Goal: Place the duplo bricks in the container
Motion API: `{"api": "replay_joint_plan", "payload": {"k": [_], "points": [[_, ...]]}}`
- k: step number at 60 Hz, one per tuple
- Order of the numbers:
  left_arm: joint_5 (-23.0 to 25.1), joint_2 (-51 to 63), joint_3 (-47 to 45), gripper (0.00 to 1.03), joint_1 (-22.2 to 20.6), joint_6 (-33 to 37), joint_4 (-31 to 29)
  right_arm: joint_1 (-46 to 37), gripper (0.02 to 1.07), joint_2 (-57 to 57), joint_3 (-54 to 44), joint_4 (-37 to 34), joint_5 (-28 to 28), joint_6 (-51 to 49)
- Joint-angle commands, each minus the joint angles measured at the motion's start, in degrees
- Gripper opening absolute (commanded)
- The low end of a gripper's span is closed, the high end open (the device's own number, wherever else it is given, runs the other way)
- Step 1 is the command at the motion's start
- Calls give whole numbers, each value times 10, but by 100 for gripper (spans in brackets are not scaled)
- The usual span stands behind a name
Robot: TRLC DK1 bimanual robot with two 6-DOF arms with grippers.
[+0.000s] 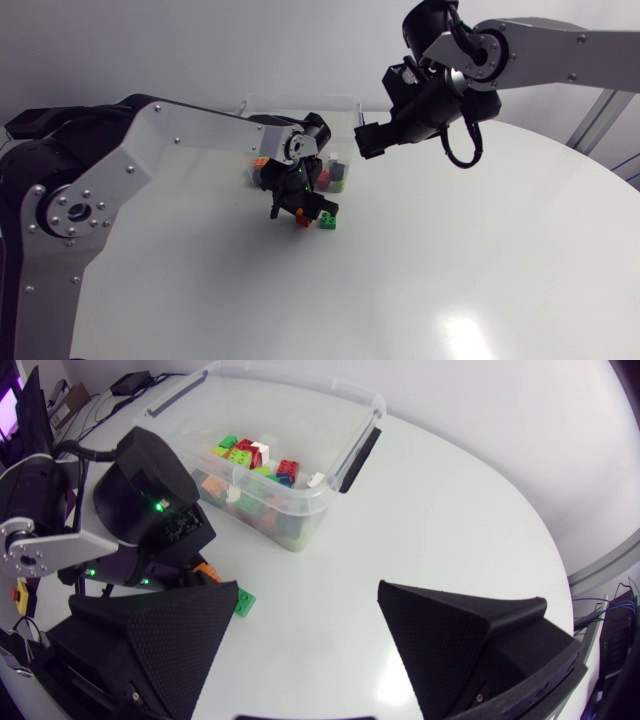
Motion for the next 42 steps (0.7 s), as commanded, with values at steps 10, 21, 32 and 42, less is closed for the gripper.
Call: {"api": "replay_joint_plan", "payload": {"k": [10,21,32,42], "points": [[-6,-39,-42,11,0,6,-15,28,102,-7,-61,5,-45,-94],[-5,-126,-107,11,35,31,-7,49,102,48,-81,5,-92,-213],[-4,-203,-150,11,64,50,1,51,102,114,-71,0,-128,-354],[-4,-258,-156,11,83,69,0,46,102,174,-31,-10,-146,-443]]}}
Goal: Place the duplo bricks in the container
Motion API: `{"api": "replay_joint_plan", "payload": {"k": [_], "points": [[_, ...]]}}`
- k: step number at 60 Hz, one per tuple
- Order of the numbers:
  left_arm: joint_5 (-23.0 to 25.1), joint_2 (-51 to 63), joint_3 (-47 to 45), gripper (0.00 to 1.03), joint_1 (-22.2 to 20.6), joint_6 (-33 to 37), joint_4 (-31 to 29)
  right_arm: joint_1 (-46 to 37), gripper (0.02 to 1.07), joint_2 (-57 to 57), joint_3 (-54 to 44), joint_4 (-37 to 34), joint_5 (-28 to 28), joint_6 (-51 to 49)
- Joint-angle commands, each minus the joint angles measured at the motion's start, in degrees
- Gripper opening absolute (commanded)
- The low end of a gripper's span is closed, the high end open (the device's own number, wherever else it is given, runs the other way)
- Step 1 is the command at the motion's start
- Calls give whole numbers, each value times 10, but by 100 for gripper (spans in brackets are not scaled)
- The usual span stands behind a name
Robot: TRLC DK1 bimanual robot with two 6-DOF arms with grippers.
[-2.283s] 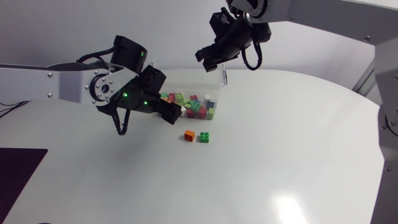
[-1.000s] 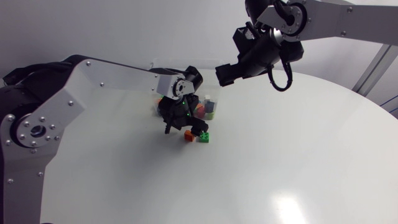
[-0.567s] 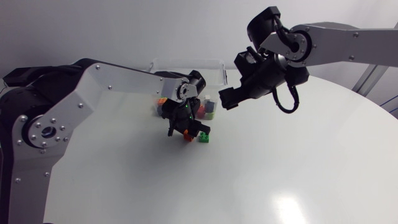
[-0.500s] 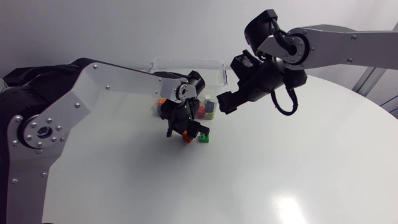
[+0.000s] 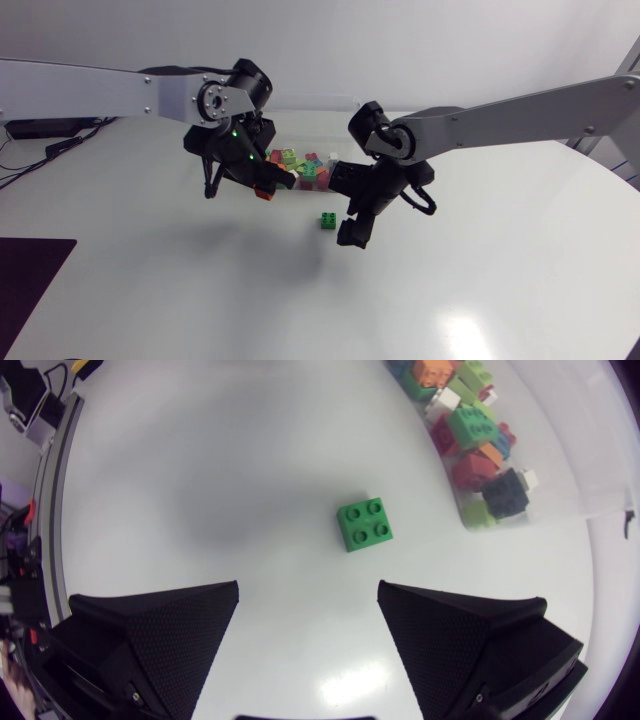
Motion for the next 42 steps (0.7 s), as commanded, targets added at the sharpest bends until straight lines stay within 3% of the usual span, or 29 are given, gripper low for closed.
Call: {"api": "replay_joint_plan", "payload": {"k": [1,8,20,35,42], "points": [[-4,-36,-12,11,11,19,-1,-2,102,38,35,-18,-11,-68],[-4,-66,-1,11,30,31,9,2,102,70,75,-32,-12,-102],[-3,-105,-2,11,48,51,82,6,102,121,134,-54,-12,-131],[7,-95,14,11,75,52,176,0,102,179,213,-113,-28,-152],[14,-62,36,11,85,48,198,-1,96,205,247,-135,-31,-157]]}}
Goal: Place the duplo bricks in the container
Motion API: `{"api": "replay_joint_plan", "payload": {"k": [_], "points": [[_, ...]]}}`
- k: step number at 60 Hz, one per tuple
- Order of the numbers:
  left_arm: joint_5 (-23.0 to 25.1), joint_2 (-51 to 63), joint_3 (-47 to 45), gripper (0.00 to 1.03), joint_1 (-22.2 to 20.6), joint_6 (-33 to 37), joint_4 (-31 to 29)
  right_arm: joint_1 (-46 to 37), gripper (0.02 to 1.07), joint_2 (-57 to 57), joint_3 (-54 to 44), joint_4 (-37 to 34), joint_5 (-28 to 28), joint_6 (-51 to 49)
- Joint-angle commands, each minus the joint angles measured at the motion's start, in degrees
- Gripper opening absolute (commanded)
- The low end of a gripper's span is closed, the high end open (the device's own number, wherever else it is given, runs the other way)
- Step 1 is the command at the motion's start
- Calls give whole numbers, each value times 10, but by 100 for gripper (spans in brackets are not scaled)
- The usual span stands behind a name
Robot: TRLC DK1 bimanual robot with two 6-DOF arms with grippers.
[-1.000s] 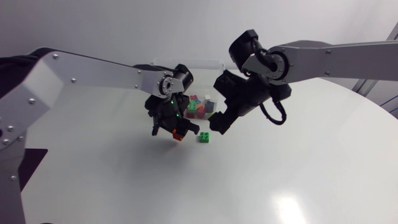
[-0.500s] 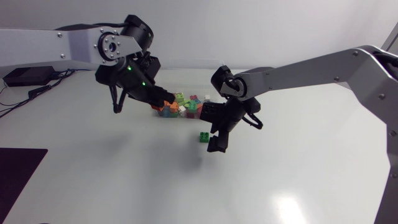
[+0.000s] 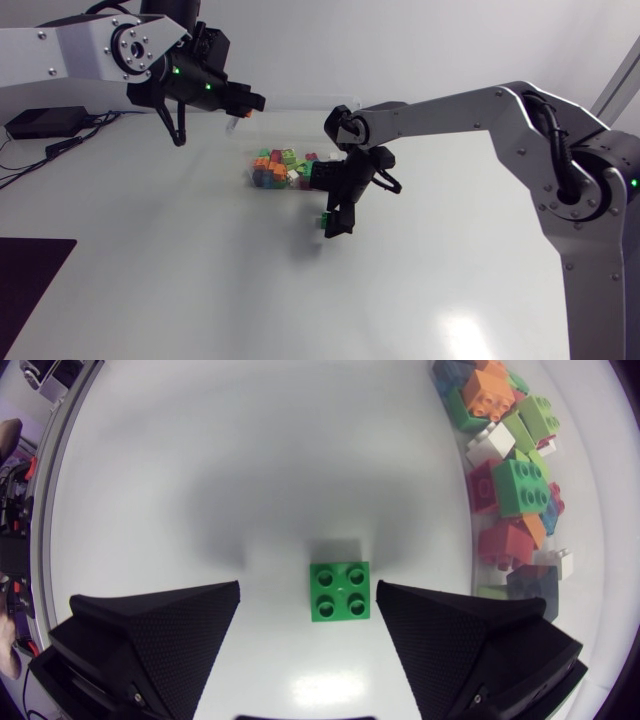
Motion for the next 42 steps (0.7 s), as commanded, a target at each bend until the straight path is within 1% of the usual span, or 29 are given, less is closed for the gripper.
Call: {"api": "replay_joint_plan", "payload": {"k": [1,9,11,13,25,31,36,38,42], "points": [[9,34,29,11,10,3,12,-1,96,30,27,-19,-6,-21],[12,65,48,11,15,1,34,-5,85,48,51,-38,-25,-28],[12,73,54,11,16,-3,37,-5,80,51,53,-38,-26,-29],[12,82,60,11,17,-5,41,-6,78,53,53,-38,-29,-29],[13,95,70,11,12,-11,55,-13,78,44,27,-26,-28,-33],[12,90,67,11,11,-12,57,-13,78,16,-13,24,-14,-31],[12,81,55,11,9,-12,72,-12,79,-15,-51,68,-9,-23],[12,81,52,11,8,-12,76,-10,79,-25,-68,89,3,-21],[12,81,49,11,6,-12,76,-8,79,-33,-85,100,6,-19]]}}
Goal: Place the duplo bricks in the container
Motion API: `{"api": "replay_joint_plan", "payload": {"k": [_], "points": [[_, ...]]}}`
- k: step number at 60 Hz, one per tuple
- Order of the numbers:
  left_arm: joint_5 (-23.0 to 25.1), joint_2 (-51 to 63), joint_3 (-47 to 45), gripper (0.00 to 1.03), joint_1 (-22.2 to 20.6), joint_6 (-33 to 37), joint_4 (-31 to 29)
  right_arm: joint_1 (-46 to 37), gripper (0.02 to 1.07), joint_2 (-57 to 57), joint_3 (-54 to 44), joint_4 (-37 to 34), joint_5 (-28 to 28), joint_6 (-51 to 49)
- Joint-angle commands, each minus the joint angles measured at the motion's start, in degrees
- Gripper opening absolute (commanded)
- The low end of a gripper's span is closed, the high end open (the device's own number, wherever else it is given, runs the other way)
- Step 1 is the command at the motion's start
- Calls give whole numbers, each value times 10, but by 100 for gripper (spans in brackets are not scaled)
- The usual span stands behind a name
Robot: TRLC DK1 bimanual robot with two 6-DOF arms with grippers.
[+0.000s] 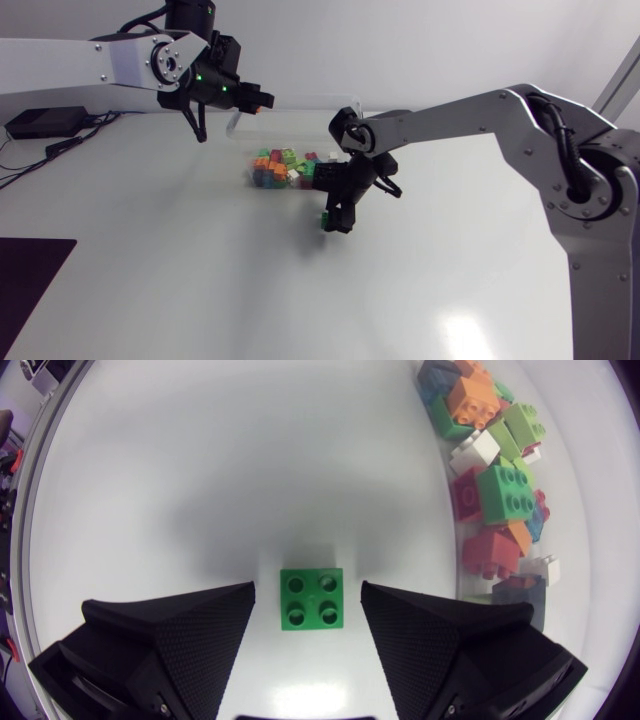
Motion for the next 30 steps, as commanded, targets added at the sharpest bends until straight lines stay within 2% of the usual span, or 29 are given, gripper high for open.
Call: {"api": "replay_joint_plan", "payload": {"k": [1,5,21,23,28,29,30], "points": [[2,-5,0,11,-6,-9,7,1,79,-18,-31,10,10,-7],[2,-4,0,11,-7,-10,10,4,79,-16,-53,39,35,-7],[2,0,4,12,-14,-11,13,4,77,-26,-78,60,33,-2],[2,1,7,12,-15,-12,13,4,71,-26,-80,61,32,-1],[1,7,16,12,-15,-14,12,4,46,-31,-91,70,26,5],[0,9,18,12,-15,-15,12,4,44,-31,-93,71,26,6],[-1,13,22,12,-15,-15,11,4,35,-33,-96,72,25,8]]}}
